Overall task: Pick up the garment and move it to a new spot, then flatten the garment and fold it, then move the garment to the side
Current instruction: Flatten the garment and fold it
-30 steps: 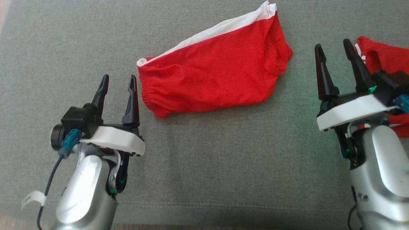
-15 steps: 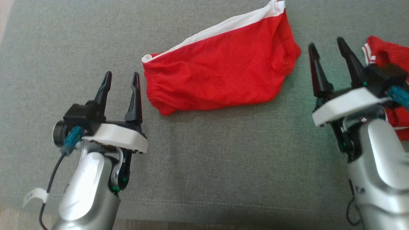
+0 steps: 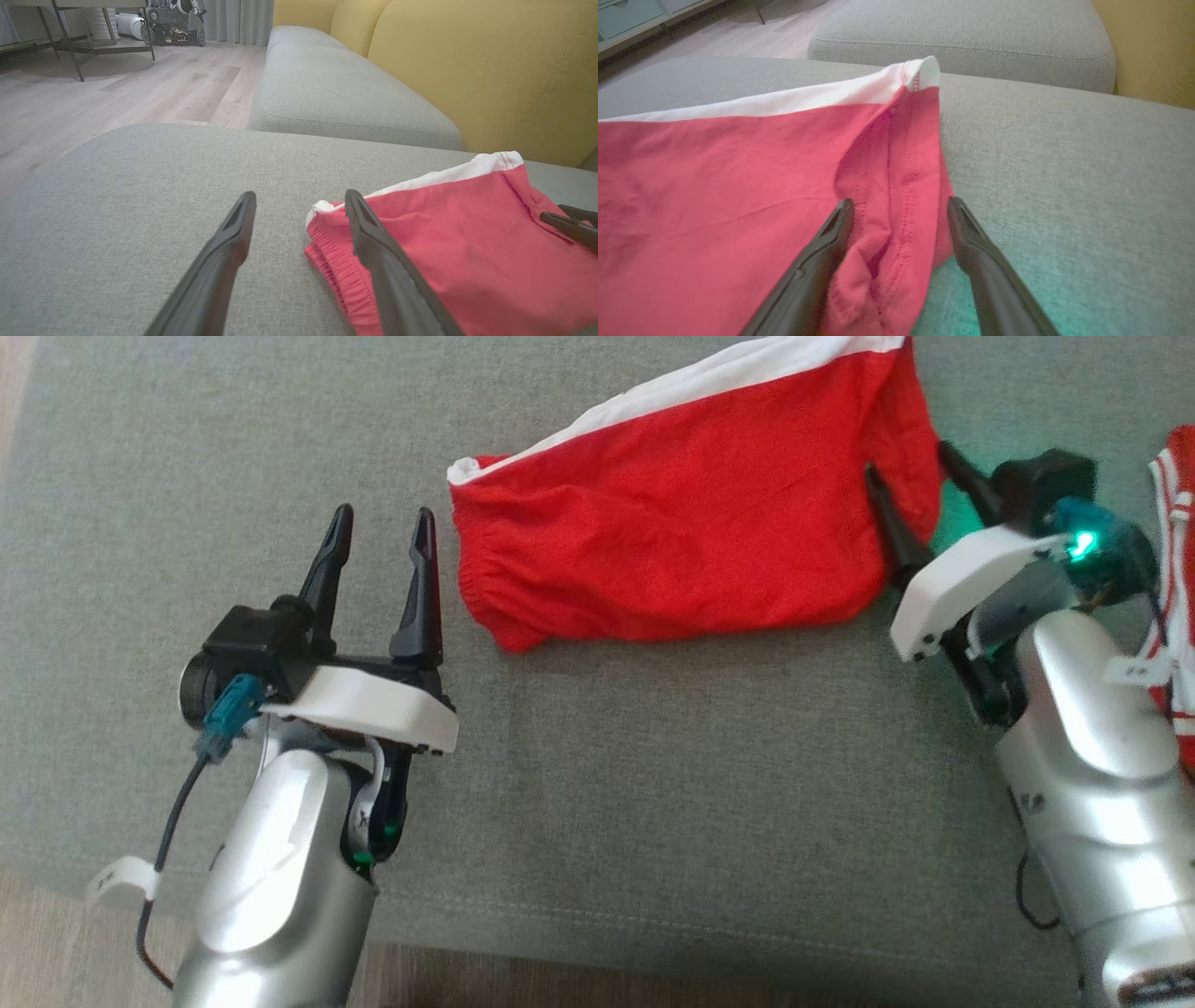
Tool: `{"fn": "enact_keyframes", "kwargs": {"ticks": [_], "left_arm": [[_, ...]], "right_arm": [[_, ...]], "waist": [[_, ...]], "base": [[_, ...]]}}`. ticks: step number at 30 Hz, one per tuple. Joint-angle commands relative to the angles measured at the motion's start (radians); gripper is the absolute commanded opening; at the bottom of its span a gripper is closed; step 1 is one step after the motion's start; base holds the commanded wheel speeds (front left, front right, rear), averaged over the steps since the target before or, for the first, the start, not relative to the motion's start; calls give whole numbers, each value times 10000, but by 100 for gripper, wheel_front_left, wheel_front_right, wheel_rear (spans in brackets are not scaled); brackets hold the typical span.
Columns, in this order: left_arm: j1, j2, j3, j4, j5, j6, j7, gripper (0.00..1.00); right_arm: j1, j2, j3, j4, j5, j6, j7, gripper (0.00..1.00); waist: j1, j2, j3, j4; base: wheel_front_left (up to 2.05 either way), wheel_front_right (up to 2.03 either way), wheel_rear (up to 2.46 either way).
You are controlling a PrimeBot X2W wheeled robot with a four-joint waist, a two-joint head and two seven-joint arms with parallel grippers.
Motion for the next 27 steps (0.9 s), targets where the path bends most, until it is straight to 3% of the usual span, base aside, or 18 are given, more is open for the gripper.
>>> {"fn": "enact_keyframes", "kwargs": {"ticks": [1, 12, 14, 21, 27], "left_arm": [[-350, 123, 333, -279, 108, -57, -53, 100], [-470, -44, 486, -236, 277, -216, -53, 100], [-485, -72, 521, -226, 327, -233, -53, 100], [-421, -98, 686, -174, 462, -300, -53, 100], [-168, -99, 796, -201, 577, -339, -53, 100]], "right_arm": [[-384, 53, 4, -88, -92, -9, -126, 100], [-1223, 356, -486, 2101, 23, -9, -36, 100], [-1332, 478, -255, 2472, 270, -9, 248, 0], [-1243, 597, -156, 2477, 758, -9, 8, 0], [-85, 804, -554, 1578, 1201, -9, -674, 0]], "waist": [[0, 0, 83, 75], [0, 0, 315, 117], [0, 0, 335, 81], [0, 0, 163, -150], [0, 0, -216, -495]], "base": [[0, 0, 0], [0, 0, 0], [0, 0, 0], [0, 0, 0], [0, 0, 0]]}}
